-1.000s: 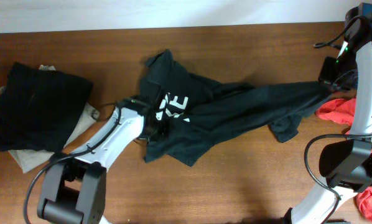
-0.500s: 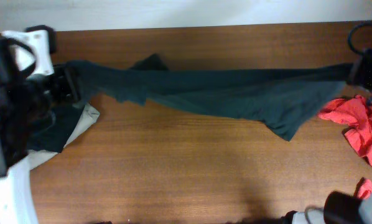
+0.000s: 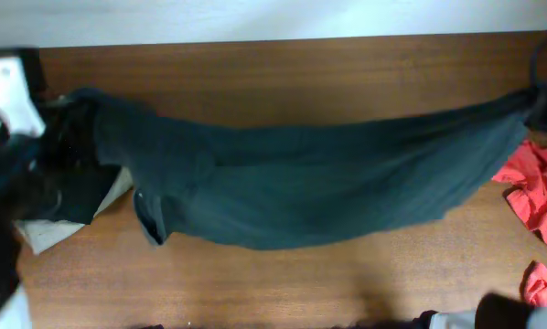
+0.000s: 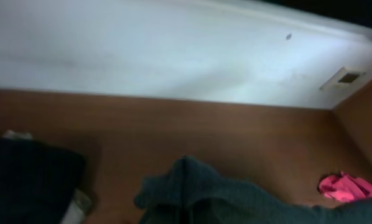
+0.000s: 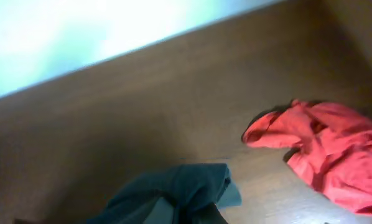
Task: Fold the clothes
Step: 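Lift the shirt with both grippers and flick it flat onto the table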
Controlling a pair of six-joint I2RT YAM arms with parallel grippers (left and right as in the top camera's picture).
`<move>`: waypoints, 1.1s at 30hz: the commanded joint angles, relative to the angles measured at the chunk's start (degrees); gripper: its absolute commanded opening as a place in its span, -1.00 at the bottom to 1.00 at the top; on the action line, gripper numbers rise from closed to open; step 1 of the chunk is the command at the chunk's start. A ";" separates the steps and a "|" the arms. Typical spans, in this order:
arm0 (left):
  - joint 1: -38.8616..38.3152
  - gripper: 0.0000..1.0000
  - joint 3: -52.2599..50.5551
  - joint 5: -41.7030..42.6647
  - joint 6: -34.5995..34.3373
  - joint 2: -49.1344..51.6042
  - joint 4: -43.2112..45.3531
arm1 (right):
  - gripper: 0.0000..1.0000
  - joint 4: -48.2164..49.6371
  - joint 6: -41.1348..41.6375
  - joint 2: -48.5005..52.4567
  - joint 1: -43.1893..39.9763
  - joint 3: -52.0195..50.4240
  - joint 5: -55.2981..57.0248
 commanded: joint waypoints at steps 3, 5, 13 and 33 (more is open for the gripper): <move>-1.05 -0.99 0.22 1.88 -0.37 22.67 11.34 | -0.92 8.72 -2.56 18.91 2.47 -0.15 -1.25; -1.62 -1.00 0.33 2.62 -0.98 28.55 22.69 | -0.92 16.74 -0.20 22.60 3.39 -0.13 -1.62; 4.28 -0.99 22.84 20.52 -18.21 31.58 37.70 | -0.92 21.75 5.97 20.65 1.14 21.29 -0.04; -14.16 -0.99 -47.25 -2.82 10.56 38.29 -8.94 | -0.92 7.89 4.98 22.67 -8.04 -54.21 14.82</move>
